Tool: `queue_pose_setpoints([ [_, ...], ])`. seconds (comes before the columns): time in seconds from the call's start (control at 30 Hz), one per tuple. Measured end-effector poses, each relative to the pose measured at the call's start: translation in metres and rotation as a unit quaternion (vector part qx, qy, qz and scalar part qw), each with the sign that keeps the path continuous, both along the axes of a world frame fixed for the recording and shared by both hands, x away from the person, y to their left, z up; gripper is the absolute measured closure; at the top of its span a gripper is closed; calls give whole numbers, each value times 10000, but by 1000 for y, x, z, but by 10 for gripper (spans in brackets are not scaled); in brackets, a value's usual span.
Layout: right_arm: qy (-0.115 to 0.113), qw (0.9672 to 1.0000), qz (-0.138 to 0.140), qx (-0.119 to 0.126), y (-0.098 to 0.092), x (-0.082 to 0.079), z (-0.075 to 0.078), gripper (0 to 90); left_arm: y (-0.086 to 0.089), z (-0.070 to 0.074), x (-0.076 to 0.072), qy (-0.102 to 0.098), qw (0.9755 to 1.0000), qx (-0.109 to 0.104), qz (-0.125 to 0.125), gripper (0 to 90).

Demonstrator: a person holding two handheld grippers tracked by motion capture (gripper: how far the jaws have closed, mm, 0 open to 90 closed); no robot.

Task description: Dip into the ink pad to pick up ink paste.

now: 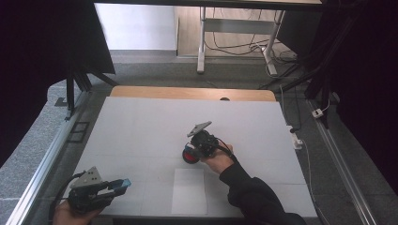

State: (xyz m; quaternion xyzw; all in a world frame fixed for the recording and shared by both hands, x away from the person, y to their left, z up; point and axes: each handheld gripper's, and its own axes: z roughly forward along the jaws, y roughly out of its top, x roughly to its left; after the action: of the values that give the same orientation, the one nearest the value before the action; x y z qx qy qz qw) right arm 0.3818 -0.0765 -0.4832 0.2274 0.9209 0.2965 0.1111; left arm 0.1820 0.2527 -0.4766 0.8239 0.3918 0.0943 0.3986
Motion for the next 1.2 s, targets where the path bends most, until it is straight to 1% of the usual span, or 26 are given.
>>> queue_pose_setpoints([
  [0.13, -59, 10000, -6, 0, 1, -1, -1, 721, 0, 0, 0, -3, 10000, 2, -1, 677],
  [0.23, -53, 10000, -22, 20, 0, -2, -1, 720, 0, 0, 0, -9, 10000, 5, -2, 677],
  [0.33, 24, 10000, -24, 60, -1, 0, 0, 718, 0, 0, 0, -22, 10000, -2, 3, 677],
  [0.43, 45, 10000, -16, 75, -1, 1, 0, 716, 0, 0, 0, -18, 10000, -8, -12, 677],
  [0.5, 10, 10000, -1, 29, -1, 1, 1, 716, 0, 0, 0, -23, 10000, -7, -16, 677],
  [0.57, -5, 10000, 3, 41, 0, 0, 1, 715, 0, 0, -1, -26, 10000, -4, -17, 677],
  [0.63, 31, 9999, 14, 138, -1, 0, 3, 715, 0, 0, -1, -34, 10000, 2, -15, 677],
  [0.77, -110, 9997, 29, 224, -4, -1, 12, 715, 1, 0, -1, -32, 10000, -4, 14, 677],
  [0.83, -81, 9995, -12, 307, -6, 0, 15, 715, 1, 0, -1, -27, 10000, -10, 22, 677],
  [0.9, -76, 9994, -49, 327, -8, 0, 16, 715, 1, 0, -1, -23, 10000, -13, 21, 677],
  [1.03, -93, 9997, 18, 223, -9, 1, 13, 714, 1, 0, -1, -16, 10000, -15, 15, 677],
  [1.1, -34, 9997, 3, 227, -7, 1, 11, 715, 1, 0, -1, -15, 10000, -13, 14, 677],
  [1.13, -56, 9998, 20, 213, -7, 1, 10, 714, 1, 0, -1, -19, 10000, -9, 14, 677],
  [1.2, -29, 9998, 37, 196, -6, 1, 9, 714, 1, 0, -1, -21, 10000, -4, 9, 677],
])
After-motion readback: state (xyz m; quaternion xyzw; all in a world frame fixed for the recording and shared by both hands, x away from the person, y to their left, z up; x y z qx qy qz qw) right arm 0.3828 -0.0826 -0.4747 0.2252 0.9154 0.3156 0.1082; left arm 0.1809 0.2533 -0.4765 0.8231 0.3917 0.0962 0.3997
